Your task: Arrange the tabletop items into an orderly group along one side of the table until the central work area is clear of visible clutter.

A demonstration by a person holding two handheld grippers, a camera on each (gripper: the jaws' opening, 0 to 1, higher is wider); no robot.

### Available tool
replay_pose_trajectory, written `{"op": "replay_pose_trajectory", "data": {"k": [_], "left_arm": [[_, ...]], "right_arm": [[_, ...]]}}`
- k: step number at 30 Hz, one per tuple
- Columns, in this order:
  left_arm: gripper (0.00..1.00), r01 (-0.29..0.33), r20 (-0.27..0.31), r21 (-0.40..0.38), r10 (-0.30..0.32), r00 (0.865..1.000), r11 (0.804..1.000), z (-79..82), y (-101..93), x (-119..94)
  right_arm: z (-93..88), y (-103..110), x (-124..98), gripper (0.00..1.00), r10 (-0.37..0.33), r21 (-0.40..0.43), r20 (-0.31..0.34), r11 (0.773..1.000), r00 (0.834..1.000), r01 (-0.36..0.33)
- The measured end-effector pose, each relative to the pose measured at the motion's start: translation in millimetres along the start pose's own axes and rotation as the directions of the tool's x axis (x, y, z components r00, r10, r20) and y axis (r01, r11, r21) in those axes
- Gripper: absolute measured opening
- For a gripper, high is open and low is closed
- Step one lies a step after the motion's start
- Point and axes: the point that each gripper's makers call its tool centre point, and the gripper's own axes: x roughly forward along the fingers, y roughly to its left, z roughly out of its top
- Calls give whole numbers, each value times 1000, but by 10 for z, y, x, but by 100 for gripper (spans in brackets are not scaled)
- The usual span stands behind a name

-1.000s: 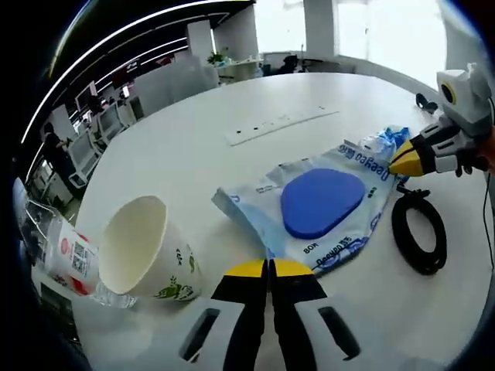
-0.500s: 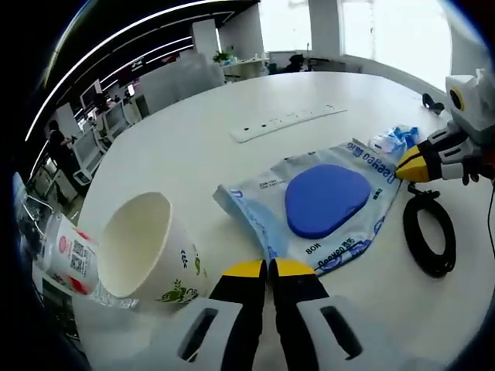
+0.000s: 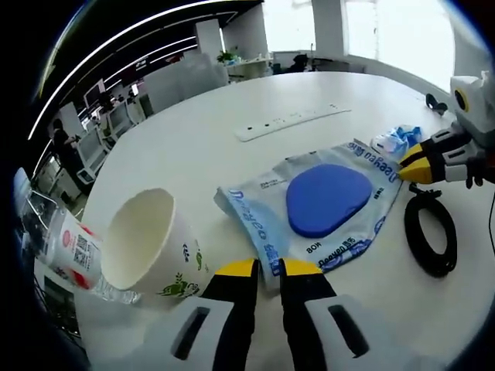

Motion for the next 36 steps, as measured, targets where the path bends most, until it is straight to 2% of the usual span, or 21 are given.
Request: {"op": "replay_pose_trajectory", "data": {"k": [2, 11, 25, 36], "left_arm": [[15, 6, 3, -16, -6, 1000, 1000, 7, -30, -18], [23, -36, 39, 66, 33, 999, 997, 124, -38, -108], [25, 5, 70, 81, -11, 997, 997, 260, -135, -236], [25, 30, 103, 98, -40, 994, 995, 393, -242, -349]], "right_arm": [[11, 11, -15, 10, 3, 5, 5, 1000, 1000, -4], [61, 43, -125, 19, -1, -8, 28, 1000, 1000, 1], [189, 76, -246, 25, 2, -32, 42, 999, 999, -1], [227, 102, -396, 25, 0, -47, 51, 999, 999, 3]]}}
